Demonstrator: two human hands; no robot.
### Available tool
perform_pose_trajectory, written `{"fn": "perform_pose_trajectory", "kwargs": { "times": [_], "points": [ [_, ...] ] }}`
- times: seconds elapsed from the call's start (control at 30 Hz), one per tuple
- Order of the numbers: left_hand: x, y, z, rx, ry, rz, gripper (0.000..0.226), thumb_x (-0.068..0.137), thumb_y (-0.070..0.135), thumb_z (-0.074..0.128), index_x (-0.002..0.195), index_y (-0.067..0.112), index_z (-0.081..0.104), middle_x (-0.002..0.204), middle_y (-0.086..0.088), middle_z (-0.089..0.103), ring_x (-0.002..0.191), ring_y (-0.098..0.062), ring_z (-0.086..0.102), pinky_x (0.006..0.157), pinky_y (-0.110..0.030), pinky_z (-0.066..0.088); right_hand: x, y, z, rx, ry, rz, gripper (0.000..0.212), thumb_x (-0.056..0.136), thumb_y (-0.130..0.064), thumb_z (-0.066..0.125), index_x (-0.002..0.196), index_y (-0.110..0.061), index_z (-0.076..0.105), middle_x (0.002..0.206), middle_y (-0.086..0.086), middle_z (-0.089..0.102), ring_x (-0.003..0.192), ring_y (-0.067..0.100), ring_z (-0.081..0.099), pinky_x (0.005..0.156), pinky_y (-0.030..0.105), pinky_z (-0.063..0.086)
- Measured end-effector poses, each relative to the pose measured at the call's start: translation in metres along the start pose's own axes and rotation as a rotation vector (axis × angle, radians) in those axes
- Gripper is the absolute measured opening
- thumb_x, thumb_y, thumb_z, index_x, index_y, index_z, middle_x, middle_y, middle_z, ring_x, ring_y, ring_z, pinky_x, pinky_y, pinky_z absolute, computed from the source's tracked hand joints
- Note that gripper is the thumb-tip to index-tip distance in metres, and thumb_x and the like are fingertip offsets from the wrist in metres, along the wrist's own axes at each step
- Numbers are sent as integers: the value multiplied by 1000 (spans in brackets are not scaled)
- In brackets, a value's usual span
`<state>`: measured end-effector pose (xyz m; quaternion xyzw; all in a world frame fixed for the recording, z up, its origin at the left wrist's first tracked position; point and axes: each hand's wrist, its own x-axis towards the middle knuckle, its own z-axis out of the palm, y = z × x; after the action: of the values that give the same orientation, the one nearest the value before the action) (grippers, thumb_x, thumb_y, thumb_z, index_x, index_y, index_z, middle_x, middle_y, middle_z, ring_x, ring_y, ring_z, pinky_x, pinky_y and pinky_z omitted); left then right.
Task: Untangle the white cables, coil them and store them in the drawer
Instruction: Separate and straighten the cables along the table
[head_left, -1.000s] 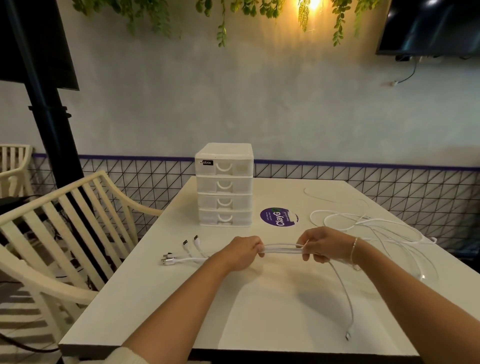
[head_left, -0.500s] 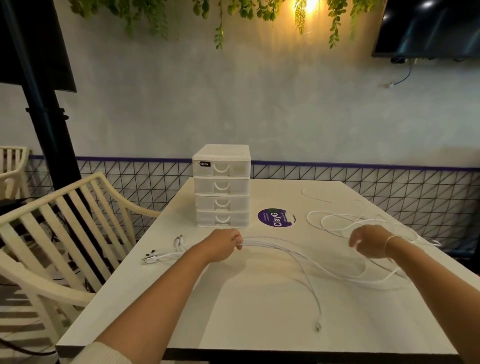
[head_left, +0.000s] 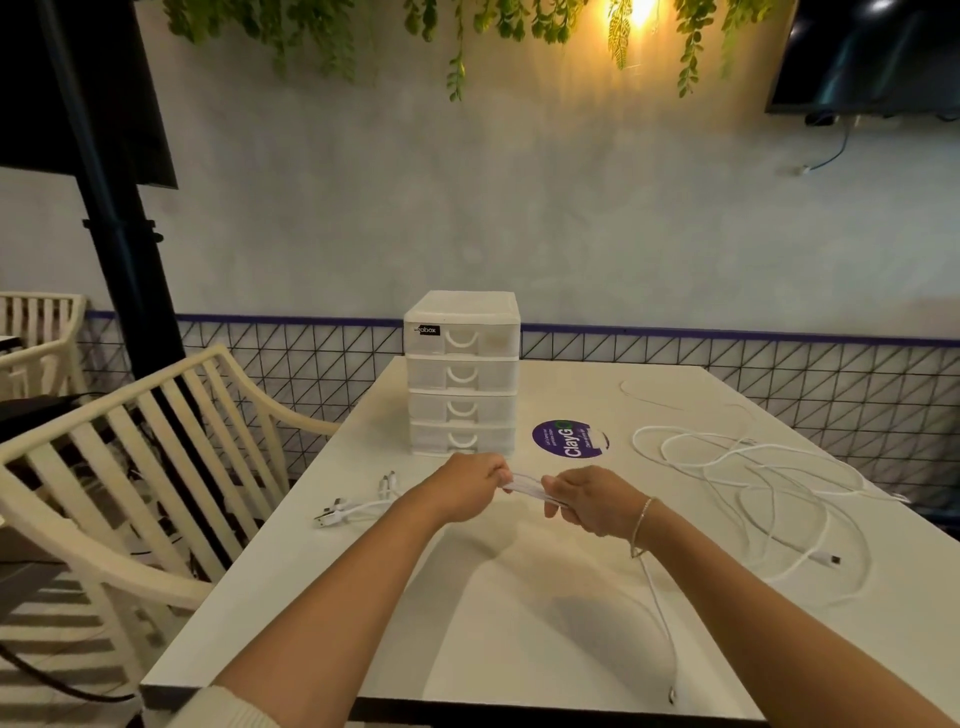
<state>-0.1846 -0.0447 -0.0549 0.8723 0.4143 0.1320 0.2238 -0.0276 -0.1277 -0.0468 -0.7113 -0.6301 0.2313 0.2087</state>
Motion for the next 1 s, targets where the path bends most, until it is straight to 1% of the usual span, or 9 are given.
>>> {"fn": "perform_pose_trajectory", "kwargs": {
  "times": [0.1, 0.23, 0.33, 0.43, 0.5, 0.57, 0.7, 0.83, 1.0],
  "points": [
    [1, 4, 4, -62, 11, 51, 30, 101, 23, 36, 119, 17, 59, 109, -6, 60, 90, -15, 49, 74, -24, 36, -4, 4, -6, 26, 23, -23, 36, 99, -27, 41, 72, -19, 63, 57, -7, 44, 50, 6, 37, 48, 14, 30],
    [-5, 14, 9, -106, -41, 117, 29, 101, 26, 37, 115, 20, 63, 78, 5, 49, 67, -8, 42, 58, -18, 31, -1, 14, -18, 357, 211, 67, 28, 88, -23, 61, 63, -12, 68, 45, -4, 45, 46, 12, 35, 44, 18, 29],
    [-9, 17, 18, -81, -46, 109, 29, 100, 31, 37, 105, 23, 64, 77, 3, 50, 67, -11, 44, 61, -25, 34, 1, 14, -21, 258, 306, 30, 25, 84, -17, 63, 60, -11, 68, 44, -3, 46, 48, 11, 39, 49, 20, 32],
    [-6, 13, 17, -58, 16, 38, 28, 101, 30, 36, 103, 20, 62, 86, -1, 54, 78, -19, 50, 71, -31, 39, -5, 6, -16, -66, 258, -74, 44, 89, -22, 57, 46, -21, 48, 44, -7, 46, 49, 7, 40, 51, 16, 28],
    [-2, 9, 14, -43, 22, 26, 27, 101, 29, 36, 104, 19, 61, 98, -5, 61, 88, -22, 54, 79, -34, 43, -8, 3, -9, -222, 213, -133, 40, 93, -24, 50, 54, -18, 56, 57, -4, 54, 56, 9, 40, 53, 17, 28],
    [0, 8, 15, -26, 17, 18, 27, 101, 28, 35, 104, 20, 60, 106, -6, 62, 95, -23, 55, 84, -34, 44, -10, 1, -4, -278, 148, -114, 34, 95, -24, 44, 81, -9, 70, 73, 1, 61, 67, 14, 44, 58, 21, 31],
    [-3, 8, 27, 2, 39, 12, 28, 101, 29, 34, 103, 19, 60, 103, -8, 63, 88, -25, 55, 76, -33, 43, -16, 1, -4, -313, 58, -51, 31, 99, -19, 34, 112, -6, 60, 103, 8, 62, 93, 26, 55, 76, 29, 41],
    [-2, 8, 23, 26, 76, -21, 27, 101, 27, 31, 101, 21, 58, 97, -5, 59, 83, -22, 52, 73, -33, 41, -11, -2, -5, -235, 114, -51, 43, 100, -32, 36, 63, -20, 55, 68, -3, 52, 67, 15, 46, 63, 25, 34],
    [3, 4, 16, 1, 75, -25, 27, 102, 29, 30, 99, 23, 57, 98, -7, 58, 84, -22, 52, 75, -34, 42, -7, -3, -4, -249, 158, -109, 38, 98, -28, 41, 64, -16, 54, 63, -5, 49, 73, 17, 48, 66, 24, 31]
  ]
}}
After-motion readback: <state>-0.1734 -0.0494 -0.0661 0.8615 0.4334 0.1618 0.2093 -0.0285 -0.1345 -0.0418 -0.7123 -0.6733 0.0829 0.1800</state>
